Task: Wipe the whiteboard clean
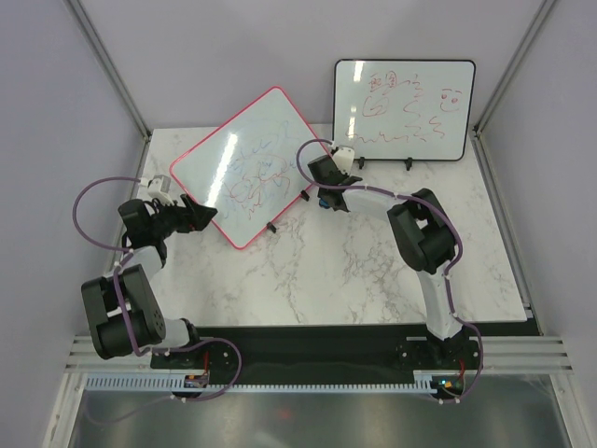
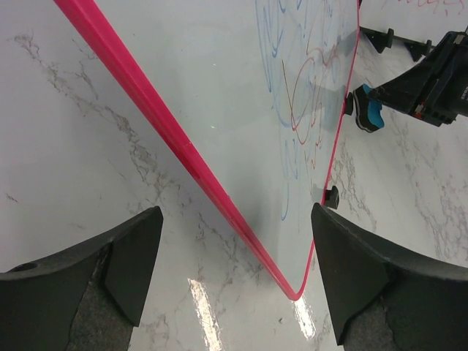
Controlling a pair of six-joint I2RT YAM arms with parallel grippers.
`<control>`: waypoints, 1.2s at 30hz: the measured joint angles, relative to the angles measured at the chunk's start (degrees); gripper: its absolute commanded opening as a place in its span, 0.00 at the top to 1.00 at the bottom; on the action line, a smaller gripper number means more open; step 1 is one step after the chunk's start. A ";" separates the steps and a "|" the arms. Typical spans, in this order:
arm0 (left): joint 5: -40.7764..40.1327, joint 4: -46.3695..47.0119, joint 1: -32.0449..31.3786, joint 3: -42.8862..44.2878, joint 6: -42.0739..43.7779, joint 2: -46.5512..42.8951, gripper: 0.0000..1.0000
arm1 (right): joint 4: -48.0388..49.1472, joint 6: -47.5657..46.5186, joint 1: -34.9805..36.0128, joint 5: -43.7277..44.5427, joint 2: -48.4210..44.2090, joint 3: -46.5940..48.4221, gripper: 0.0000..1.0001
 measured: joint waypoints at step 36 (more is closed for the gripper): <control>5.55 8.68 -0.02 2.12 -3.50 7.13 0.66 | 21.07 -17.20 -0.09 -13.49 -14.27 -14.99 1.00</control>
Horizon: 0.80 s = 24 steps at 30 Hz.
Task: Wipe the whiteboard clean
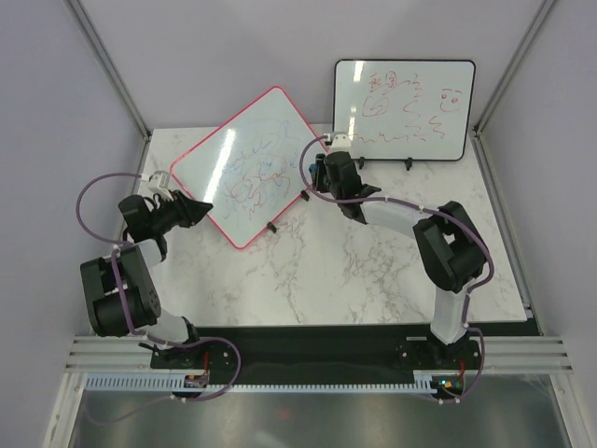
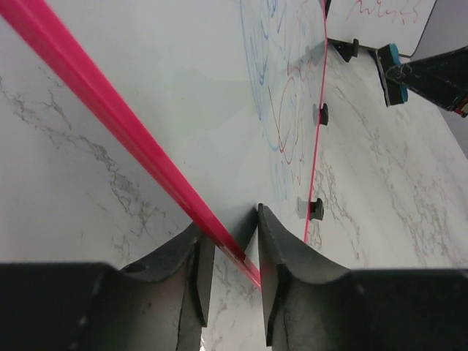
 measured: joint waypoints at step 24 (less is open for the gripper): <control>5.35 0.98 0.87 2.84 -2.36 4.52 0.98 | 12.48 -17.07 16.61 -10.54 31.06 44.17 1.00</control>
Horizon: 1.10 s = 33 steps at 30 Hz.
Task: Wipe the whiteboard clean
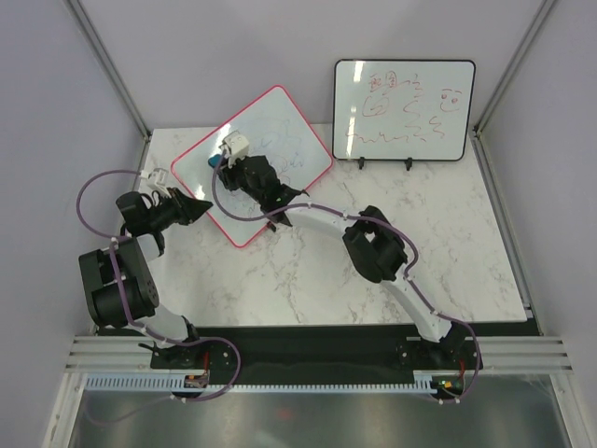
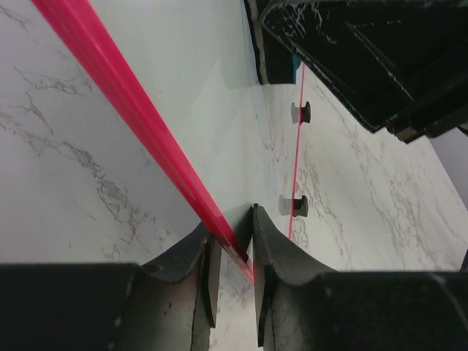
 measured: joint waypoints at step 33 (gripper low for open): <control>-0.66 -4.92 -0.35 1.57 4.15 -1.09 0.98 | 4.46 -7.19 6.25 1.84 -1.36 -4.81 1.00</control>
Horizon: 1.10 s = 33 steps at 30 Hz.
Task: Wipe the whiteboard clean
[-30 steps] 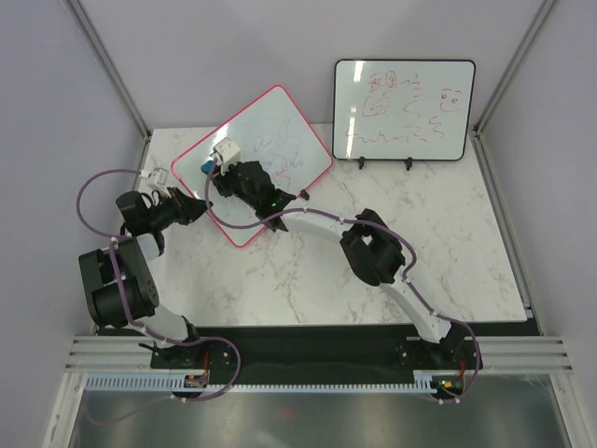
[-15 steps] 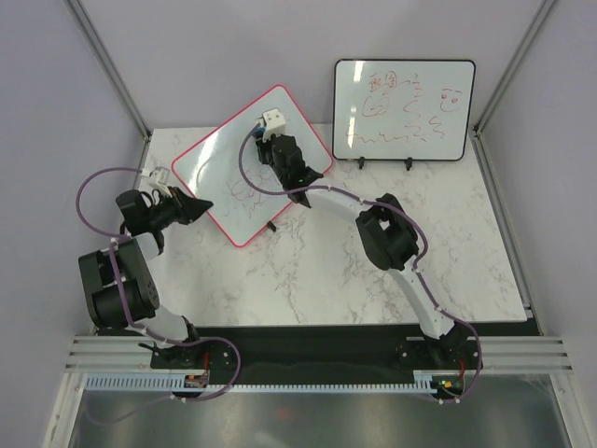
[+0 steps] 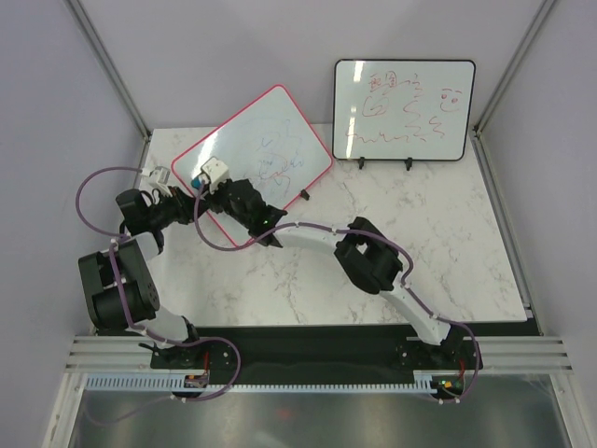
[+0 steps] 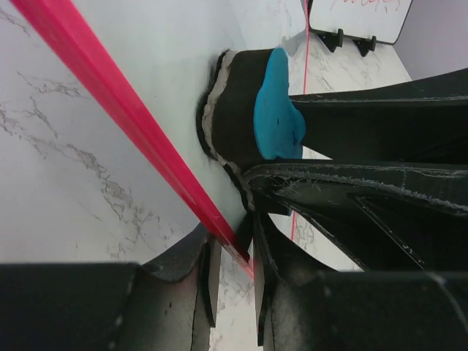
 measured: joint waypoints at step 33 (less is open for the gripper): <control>-0.46 -5.11 -0.17 1.40 2.78 -1.03 0.98 | 3.08 3.50 -0.17 -1.33 -4.28 -10.27 1.00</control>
